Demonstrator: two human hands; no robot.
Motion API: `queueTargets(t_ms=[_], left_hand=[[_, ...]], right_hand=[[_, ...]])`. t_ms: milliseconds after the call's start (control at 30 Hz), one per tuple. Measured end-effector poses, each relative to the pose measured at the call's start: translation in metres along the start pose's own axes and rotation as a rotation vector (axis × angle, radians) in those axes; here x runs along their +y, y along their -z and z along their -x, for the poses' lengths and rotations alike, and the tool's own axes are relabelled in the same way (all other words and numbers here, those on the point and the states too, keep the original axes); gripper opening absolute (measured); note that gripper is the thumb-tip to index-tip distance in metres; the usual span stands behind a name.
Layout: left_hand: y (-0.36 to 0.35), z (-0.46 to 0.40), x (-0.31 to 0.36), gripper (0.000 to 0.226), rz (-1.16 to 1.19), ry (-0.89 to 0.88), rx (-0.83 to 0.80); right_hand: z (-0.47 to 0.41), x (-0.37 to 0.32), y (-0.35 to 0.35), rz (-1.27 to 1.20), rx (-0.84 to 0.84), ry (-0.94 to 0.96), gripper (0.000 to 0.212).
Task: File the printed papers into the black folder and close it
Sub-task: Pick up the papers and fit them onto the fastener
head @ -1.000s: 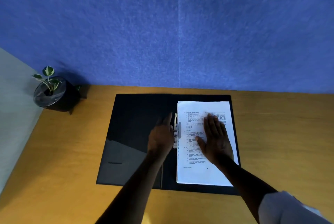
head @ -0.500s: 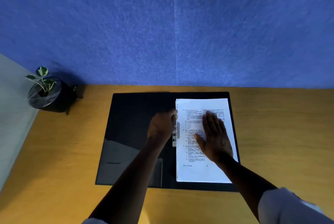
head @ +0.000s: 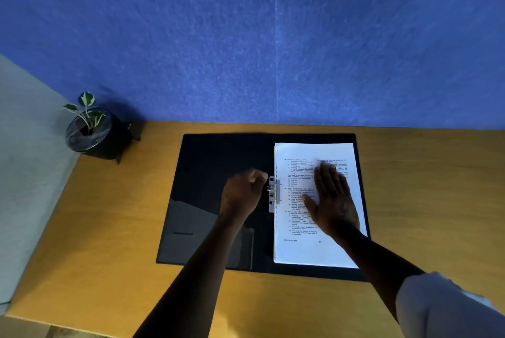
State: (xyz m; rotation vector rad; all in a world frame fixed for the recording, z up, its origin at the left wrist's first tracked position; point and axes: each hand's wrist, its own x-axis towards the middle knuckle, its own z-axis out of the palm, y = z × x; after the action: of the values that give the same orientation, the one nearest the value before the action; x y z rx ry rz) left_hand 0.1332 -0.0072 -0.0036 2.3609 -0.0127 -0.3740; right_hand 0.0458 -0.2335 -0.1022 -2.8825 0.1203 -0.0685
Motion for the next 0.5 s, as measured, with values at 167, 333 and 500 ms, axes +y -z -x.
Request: queueTargets(t_ms=[167,333,500], left_hand=[[0.002,-0.002,0.008,0.023,0.165,0.192,-0.211],[0.006,0.002,0.0,0.037,0.299,0.373,-0.387],[0.0,-0.001,-0.014,0.045,0.155,0.456,-0.441]], right_hand=[[0.0,-0.001,0.001,0.001,-0.007,-0.004,0.081],[0.0,-0.001,0.003,-0.009,-0.008,-0.008,0.081],[0.0,-0.002,0.004,0.005,-0.019,-0.009,0.081]])
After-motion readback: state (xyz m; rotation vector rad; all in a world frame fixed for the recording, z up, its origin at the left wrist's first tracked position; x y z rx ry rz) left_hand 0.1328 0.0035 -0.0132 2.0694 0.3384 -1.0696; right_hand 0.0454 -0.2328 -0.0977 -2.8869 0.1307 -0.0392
